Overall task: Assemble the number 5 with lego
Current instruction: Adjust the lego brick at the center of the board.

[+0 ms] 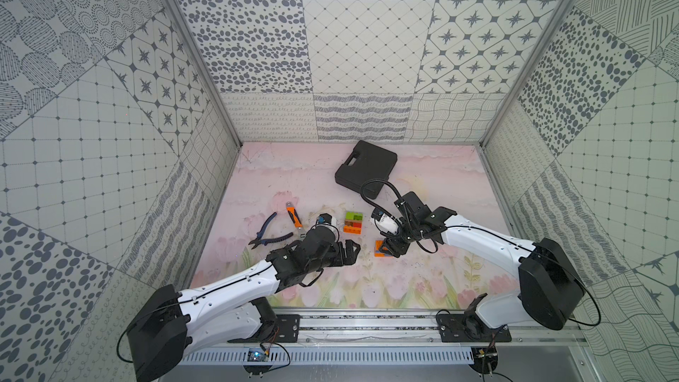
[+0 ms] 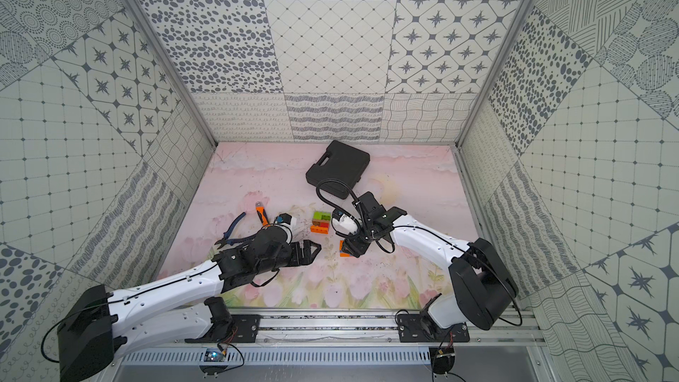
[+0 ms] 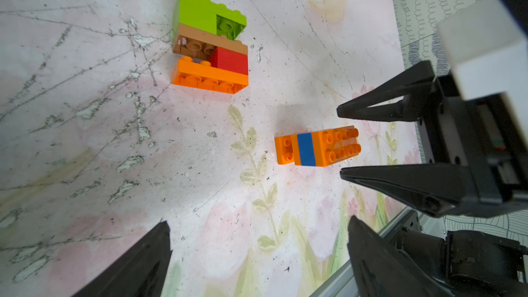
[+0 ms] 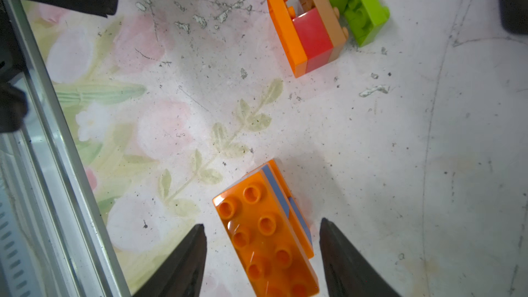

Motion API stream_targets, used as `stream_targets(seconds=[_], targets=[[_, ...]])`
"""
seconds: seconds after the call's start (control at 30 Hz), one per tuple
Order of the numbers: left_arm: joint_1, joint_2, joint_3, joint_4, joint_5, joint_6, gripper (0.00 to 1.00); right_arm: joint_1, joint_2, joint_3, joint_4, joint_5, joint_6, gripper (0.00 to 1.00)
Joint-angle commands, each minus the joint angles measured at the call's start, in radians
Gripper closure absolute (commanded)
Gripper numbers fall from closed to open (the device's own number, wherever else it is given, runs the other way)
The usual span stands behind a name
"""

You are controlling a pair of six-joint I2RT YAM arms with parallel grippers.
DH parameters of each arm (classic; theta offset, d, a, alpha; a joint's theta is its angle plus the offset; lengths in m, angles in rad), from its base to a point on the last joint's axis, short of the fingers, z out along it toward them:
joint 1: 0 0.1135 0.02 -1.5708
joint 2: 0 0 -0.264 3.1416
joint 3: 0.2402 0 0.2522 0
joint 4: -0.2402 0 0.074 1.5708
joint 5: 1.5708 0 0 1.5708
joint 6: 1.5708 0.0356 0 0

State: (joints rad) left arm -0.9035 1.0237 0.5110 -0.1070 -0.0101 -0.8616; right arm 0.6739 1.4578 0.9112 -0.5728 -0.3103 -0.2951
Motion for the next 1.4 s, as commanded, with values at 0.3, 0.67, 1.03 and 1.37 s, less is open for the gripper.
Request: stream_targets(seconds=[0.3,0.67,1.03,1.37], targets=[[-0.008,-0.004,-0.003,0.023,-0.026,-0.004,0.0,0.012,0.089,0.05,-0.008,-0.012,0.008,0.49],[-0.008,-0.001,-0.005,0.024,-0.026,-0.004,0.0,0.012,0.114,0.064,-0.03,-0.024,0.063,0.66],[-0.008,-0.034,0.0,-0.012,-0.067,-0.005,0.0,0.013,0.107,0.071,-0.016,-0.189,0.076,0.69],[-0.008,-0.202,-0.019,-0.131,-0.203,0.013,0.0,0.015,0.152,0.087,0.031,-0.306,0.057,0.69]])
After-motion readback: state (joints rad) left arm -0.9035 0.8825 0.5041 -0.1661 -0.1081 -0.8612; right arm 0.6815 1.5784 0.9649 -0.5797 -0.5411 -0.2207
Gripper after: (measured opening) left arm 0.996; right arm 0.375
